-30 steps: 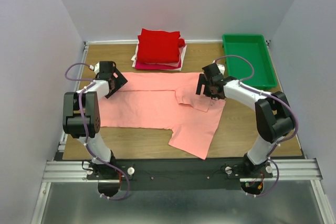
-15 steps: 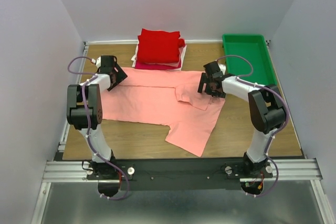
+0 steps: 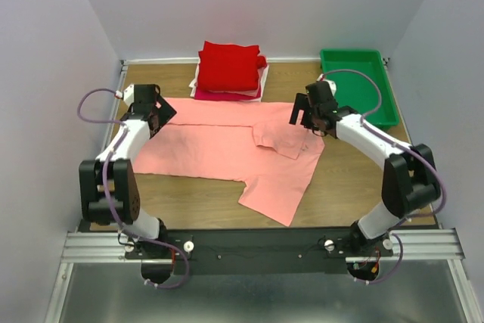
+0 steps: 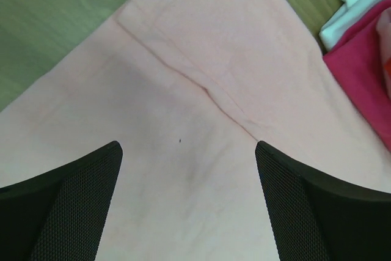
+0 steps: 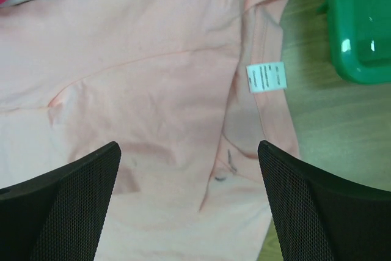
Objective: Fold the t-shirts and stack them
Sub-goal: Fold the tshirt
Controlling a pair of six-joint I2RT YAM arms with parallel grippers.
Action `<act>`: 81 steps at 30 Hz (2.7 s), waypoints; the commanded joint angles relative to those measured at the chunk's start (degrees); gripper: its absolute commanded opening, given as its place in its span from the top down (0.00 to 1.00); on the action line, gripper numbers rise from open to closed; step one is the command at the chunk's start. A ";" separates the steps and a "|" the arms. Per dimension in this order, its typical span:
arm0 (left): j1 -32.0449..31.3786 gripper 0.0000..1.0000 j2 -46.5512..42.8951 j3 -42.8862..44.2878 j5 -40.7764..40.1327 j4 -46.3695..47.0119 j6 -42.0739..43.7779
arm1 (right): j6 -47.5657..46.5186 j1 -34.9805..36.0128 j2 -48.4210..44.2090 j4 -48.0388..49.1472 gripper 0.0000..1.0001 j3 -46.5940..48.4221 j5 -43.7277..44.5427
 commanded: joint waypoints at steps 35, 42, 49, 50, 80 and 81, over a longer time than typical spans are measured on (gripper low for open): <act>12.61 1.00 -11.55 -27.05 -2.75 1.39 -8.04 | 3.60 -0.31 -18.87 0.14 0.00 -18.62 -2.31; 12.70 1.00 -12.69 -27.93 -0.03 4.11 -6.20 | 0.96 -0.31 -23.08 0.14 0.01 -21.70 -8.98; 12.61 1.00 -20.16 -29.95 0.50 5.26 -6.89 | -1.24 9.68 -28.62 -1.17 0.08 -24.25 -19.55; 12.70 1.00 -21.73 -29.95 0.24 5.08 -6.98 | -0.89 16.50 -28.63 -2.48 0.08 -24.08 -15.54; 12.70 1.00 -23.25 -30.48 0.23 5.43 -7.34 | 11.68 52.34 -6.84 -18.93 0.56 -22.15 9.81; 12.61 1.00 -23.07 -30.22 0.33 5.26 -6.99 | 11.94 52.42 -6.83 -19.02 0.61 -21.62 10.34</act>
